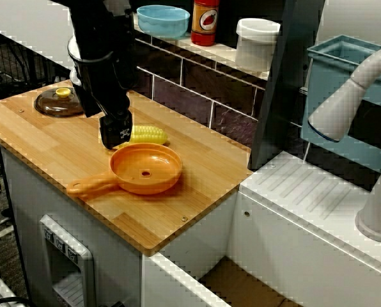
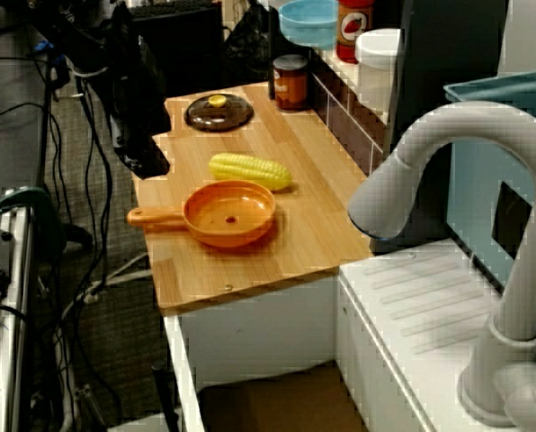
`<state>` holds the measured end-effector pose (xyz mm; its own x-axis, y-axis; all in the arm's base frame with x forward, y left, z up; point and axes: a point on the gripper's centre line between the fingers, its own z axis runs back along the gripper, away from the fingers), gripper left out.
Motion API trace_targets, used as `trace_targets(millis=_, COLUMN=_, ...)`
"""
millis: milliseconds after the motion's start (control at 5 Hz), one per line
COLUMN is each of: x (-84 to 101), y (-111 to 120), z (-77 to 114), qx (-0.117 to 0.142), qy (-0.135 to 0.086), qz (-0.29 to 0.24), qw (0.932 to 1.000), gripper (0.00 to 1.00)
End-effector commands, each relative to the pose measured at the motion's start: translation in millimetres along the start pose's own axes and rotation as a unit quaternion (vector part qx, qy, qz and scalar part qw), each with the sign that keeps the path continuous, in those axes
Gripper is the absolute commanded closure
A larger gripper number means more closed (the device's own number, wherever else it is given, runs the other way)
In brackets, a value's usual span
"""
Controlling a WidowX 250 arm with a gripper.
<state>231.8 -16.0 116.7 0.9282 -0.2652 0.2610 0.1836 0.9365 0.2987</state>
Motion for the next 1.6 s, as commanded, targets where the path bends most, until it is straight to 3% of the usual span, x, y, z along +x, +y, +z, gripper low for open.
trace_targets(millis=0, x=0.0, y=0, z=0.0, qx=0.0, qy=0.0, qz=0.0, qw=1.0, gripper=0.0)
trace_targets(millis=800, x=0.0, y=0, z=0.0, qx=0.0, qy=0.0, qz=0.0, qw=1.0, gripper=0.0)
trace_targets(millis=1000, x=6.2, y=-6, z=-29.3, qx=-0.003, qy=0.012, qz=0.001, qw=0.9999, gripper=0.0)
trace_targets(millis=1400, x=27.3, y=-24, z=-59.6, qx=-0.019, qy=0.017, qz=-0.028, qw=0.9993, gripper=0.0)
